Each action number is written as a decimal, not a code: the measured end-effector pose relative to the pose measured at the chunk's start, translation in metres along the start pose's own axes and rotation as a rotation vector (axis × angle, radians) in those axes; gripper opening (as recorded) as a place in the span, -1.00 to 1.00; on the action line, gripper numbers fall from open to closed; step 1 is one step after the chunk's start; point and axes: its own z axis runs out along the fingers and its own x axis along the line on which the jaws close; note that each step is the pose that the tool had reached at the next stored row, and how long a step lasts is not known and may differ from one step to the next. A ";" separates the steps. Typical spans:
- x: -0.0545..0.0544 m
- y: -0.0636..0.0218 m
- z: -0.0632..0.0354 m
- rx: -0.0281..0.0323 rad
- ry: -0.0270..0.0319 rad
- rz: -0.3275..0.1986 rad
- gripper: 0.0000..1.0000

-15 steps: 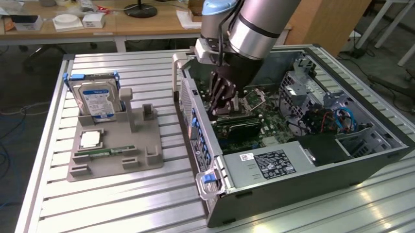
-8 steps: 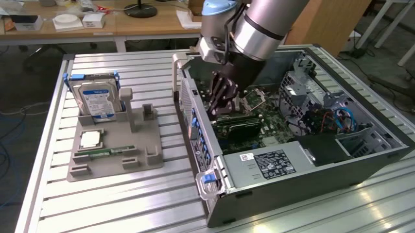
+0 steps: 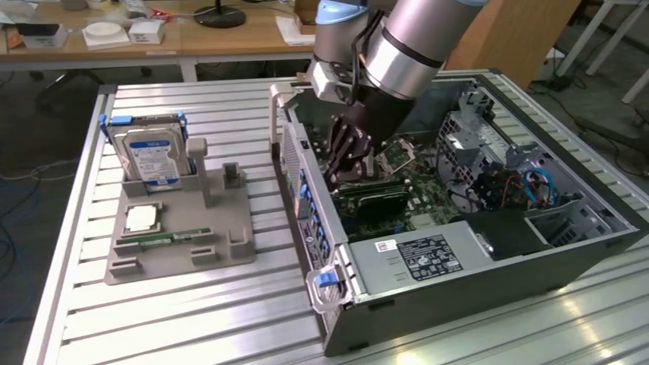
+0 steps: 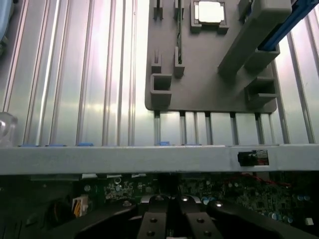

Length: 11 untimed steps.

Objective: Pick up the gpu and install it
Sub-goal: 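Press down on the gpu until it lock into place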

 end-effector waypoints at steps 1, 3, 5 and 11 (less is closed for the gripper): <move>0.000 -0.0003 0.0008 -0.0017 0.0005 0.000 -0.80; 0.000 -0.0006 0.0009 -0.0039 0.0007 0.000 -0.80; 0.000 -0.0010 0.0008 -0.0043 0.0006 0.000 -0.80; 0.000 0.0010 -0.0055 -0.0010 0.0001 0.000 -0.80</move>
